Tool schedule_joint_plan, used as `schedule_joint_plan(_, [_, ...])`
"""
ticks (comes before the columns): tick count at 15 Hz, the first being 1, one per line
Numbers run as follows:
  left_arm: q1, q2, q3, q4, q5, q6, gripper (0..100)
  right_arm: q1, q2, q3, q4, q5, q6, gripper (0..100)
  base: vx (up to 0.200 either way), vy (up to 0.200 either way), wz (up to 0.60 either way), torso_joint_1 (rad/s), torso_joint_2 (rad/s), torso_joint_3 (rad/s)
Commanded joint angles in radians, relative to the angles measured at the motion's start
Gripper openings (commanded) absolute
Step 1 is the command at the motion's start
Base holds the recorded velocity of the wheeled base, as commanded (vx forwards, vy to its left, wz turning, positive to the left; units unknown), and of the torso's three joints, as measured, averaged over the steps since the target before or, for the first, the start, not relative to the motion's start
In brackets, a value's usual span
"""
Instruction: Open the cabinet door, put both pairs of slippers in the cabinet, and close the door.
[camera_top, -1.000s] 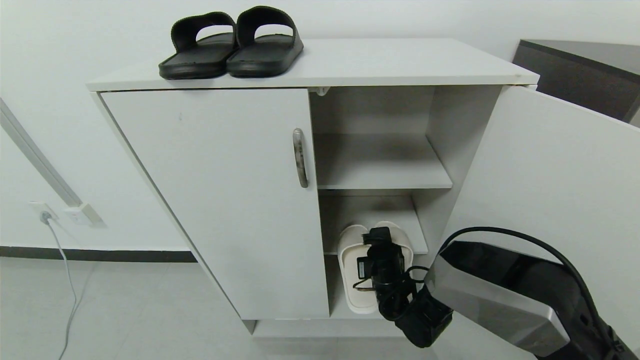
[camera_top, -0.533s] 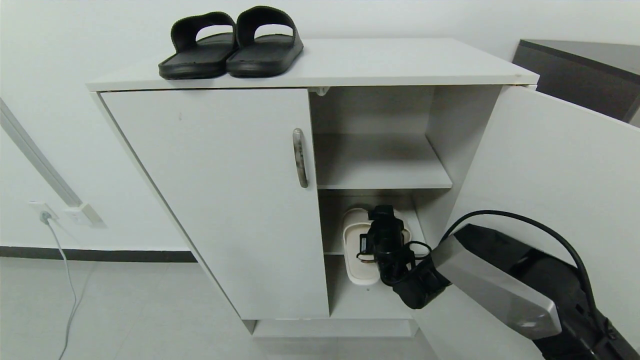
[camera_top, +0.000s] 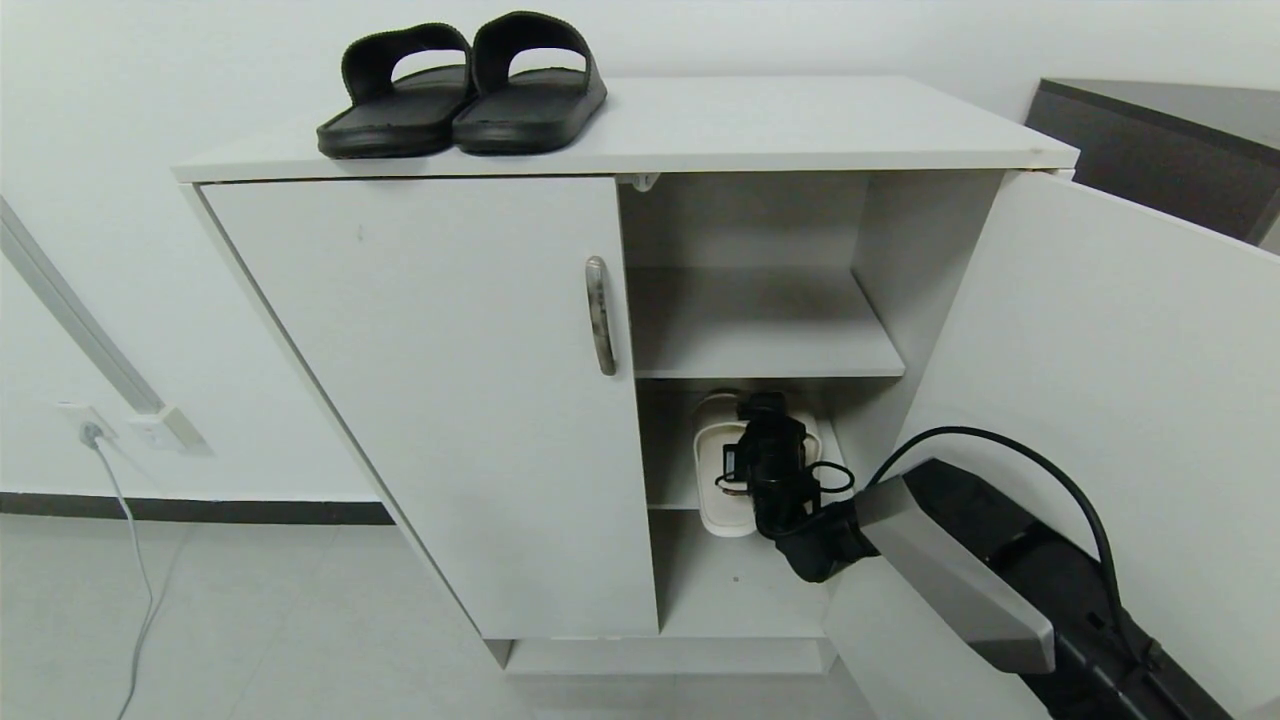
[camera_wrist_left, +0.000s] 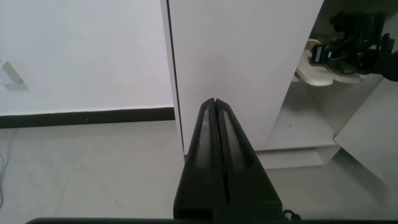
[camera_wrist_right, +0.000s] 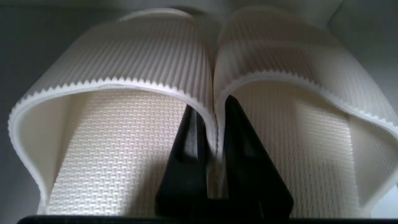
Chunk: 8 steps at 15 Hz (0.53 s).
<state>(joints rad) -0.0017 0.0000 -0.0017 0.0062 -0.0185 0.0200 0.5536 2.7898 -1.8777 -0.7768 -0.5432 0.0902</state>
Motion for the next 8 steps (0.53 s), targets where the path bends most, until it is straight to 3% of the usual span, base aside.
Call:
schedule_joint_plan(1, [0.000,0.002,0.000,0.000,0.000,0.000,0,-0.006,0.020,-0.024,0.008,0.000,0.000,0,0.000,0.000,0.00,0.000,0.00,0.000])
schedule_joint_plan(8, [0.000,0.002,0.000,0.000,-0.001,0.001,0,-0.011,0.039,-0.086,0.045,-0.008,0.000,0,0.000,0.000,0.00,0.000,0.00,0.000])
